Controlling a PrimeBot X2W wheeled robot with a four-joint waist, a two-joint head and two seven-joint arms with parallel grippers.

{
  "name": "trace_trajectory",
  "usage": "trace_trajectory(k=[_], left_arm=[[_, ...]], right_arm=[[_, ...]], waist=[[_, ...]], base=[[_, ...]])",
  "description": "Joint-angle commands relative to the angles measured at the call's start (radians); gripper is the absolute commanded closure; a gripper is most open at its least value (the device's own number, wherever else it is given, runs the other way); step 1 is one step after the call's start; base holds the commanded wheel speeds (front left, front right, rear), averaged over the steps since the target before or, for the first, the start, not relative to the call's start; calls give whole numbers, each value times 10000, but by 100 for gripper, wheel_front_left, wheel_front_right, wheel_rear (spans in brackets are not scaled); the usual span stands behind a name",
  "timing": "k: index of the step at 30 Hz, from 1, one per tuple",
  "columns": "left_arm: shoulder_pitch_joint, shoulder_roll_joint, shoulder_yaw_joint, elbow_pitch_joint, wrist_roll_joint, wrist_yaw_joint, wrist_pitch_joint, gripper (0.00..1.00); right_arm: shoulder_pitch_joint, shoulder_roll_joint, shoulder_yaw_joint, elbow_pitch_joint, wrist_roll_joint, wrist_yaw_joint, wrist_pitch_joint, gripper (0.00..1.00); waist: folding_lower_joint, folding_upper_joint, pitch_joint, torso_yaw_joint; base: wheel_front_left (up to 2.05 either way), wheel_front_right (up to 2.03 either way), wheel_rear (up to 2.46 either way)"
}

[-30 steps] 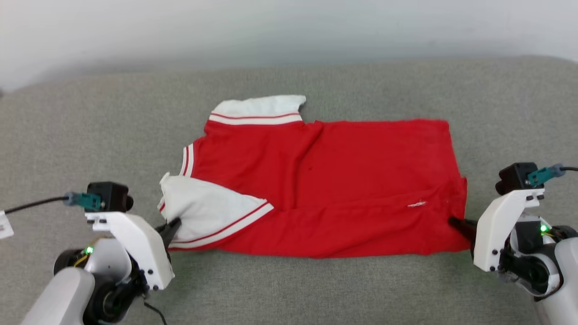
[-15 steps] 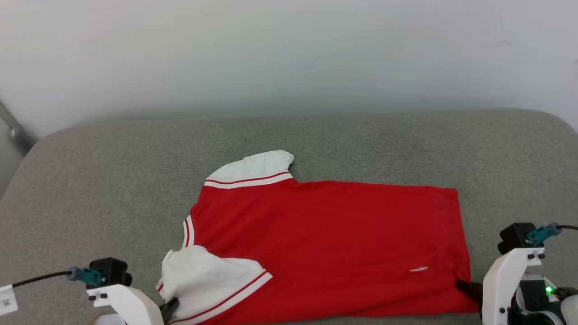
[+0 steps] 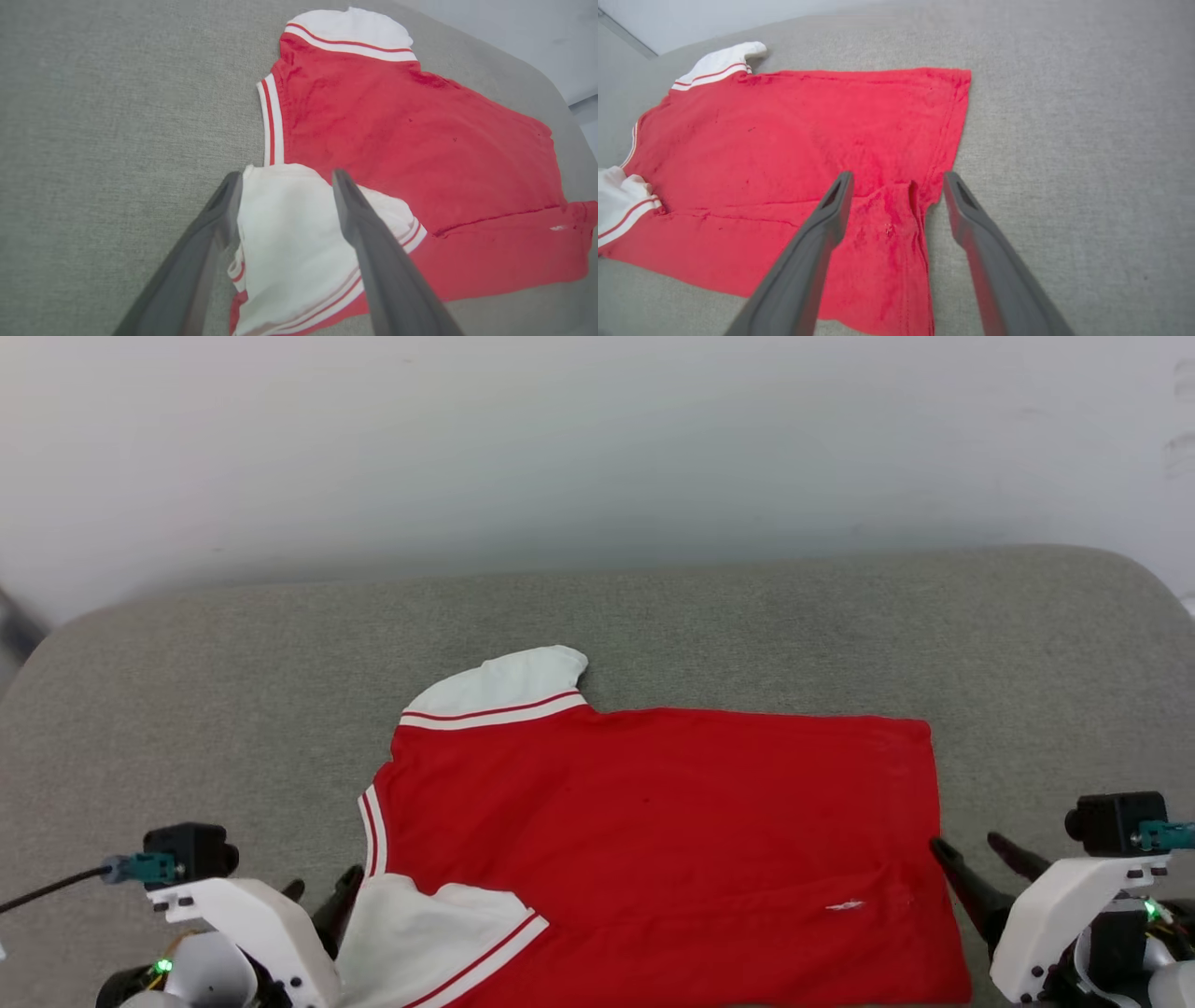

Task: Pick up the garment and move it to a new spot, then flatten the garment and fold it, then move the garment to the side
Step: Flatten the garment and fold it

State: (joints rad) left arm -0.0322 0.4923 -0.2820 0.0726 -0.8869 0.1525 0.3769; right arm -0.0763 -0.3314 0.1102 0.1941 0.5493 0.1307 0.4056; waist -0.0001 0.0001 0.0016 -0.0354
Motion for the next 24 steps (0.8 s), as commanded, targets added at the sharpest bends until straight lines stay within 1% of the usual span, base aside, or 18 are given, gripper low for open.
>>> trace_trajectory(k=[1, 4, 7, 10, 14, 18, 22, 24], left_arm=[[-260, -46, 85, 80, 95, 22, -220, 0], [-738, -49, 239, 39, 333, 50, -654, 0], [-1345, -68, 325, 62, 595, 104, -979, 0], [-2148, -50, 321, 118, 797, 129, -1052, 0], [-3401, 98, 252, 290, 1069, -16, -911, 0], [-4847, 260, 99, 605, 1187, -406, -561, 0], [-6221, 421, -208, 1197, 1063, -1044, 219, 0], [-6813, 516, -379, 1574, 926, -1366, 810, 0]], right_arm=[[-37, 142, -140, -161, -260, -1, -528, 0], [-168, 352, -394, -463, -782, -1, -1466, 0], [-400, 564, -552, -870, -1206, -1, -2180, 0], [-645, 826, -653, -1223, -1536, -1, -2731, 0], [-1022, 1098, -673, -1633, -1827, -1, -3167, 0], [-1414, 1303, -645, -1875, -1981, -2, -3477, 0], [-1783, 1440, -585, -2024, -2051, -2, -3749, 0], [-1942, 1487, -537, -2085, -2083, -1, -3874, 0]], waist=[[1, -1, 45, -161], [1, -1, 237, -365], [1, -1, 685, -591], [1, -1, 1274, -807], [1, -1, 2165, -1077], [1, -1, 3002, -1348], [1, -1, 3612, -1637], [1, -1, 3844, -1795]], base=[[0, 0, 0], [0, 0, 0], [0, 0, 0], [0, 0, 0], [0, 0, 0], [0, 0, 0], [0, 0, 0], [0, 0, 0]])
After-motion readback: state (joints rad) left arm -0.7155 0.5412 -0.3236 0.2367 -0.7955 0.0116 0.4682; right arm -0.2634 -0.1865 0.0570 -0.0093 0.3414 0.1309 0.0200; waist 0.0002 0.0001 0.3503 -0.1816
